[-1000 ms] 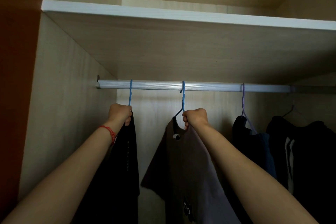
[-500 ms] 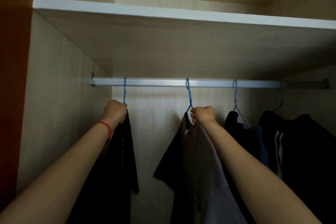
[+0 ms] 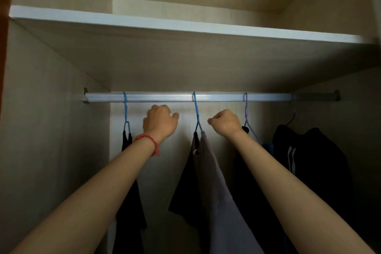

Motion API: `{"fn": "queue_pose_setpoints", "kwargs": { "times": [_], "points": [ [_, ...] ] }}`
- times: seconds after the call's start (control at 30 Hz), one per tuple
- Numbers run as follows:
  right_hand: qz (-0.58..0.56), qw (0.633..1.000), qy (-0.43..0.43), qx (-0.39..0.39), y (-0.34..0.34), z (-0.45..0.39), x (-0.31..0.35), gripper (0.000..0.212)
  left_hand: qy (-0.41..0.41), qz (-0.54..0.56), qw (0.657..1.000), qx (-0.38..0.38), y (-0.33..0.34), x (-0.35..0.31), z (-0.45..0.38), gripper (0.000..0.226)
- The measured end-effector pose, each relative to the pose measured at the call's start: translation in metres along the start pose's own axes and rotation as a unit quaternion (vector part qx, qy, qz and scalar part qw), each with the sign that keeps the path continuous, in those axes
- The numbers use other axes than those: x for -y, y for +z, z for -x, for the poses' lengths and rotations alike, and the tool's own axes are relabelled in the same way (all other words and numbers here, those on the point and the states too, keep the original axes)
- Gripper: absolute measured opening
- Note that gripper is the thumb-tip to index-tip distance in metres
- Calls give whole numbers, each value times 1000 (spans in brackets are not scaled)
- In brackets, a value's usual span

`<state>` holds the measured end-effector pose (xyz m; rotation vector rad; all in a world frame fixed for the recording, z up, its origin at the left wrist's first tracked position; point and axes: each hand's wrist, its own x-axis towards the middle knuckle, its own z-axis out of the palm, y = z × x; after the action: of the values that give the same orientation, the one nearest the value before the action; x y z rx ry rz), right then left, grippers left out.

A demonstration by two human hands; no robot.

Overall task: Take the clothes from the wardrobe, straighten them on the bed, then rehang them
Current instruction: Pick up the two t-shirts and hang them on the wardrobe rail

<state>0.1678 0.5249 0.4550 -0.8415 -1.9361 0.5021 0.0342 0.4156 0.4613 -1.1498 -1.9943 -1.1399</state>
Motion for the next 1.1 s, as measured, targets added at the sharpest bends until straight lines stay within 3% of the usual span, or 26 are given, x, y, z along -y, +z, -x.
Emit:
{"fn": "queue_pose_setpoints", "kwargs": {
  "times": [0.1,0.23,0.4,0.53,0.8,1.1],
  "points": [
    [176,982,-8,-71,-31,7,-17,21,-24,54,995,84,21,-29,6,47],
    [285,956,59,-29,-55,19,-46,34,-61,97,981,156,40,-49,13,39],
    [299,952,66,-31,-58,25,-65,26,-68,72,980,171,48,-49,19,10],
    [296,953,43,-49,-56,27,-67,22,-79,78,984,138,50,-46,25,22],
    [282,958,16,-53,-46,31,-70,1,-129,116,980,103,52,-33,24,21],
    [290,955,3,-58,-39,29,-69,19,-138,137,975,105,54,-32,21,18]
  ]
}}
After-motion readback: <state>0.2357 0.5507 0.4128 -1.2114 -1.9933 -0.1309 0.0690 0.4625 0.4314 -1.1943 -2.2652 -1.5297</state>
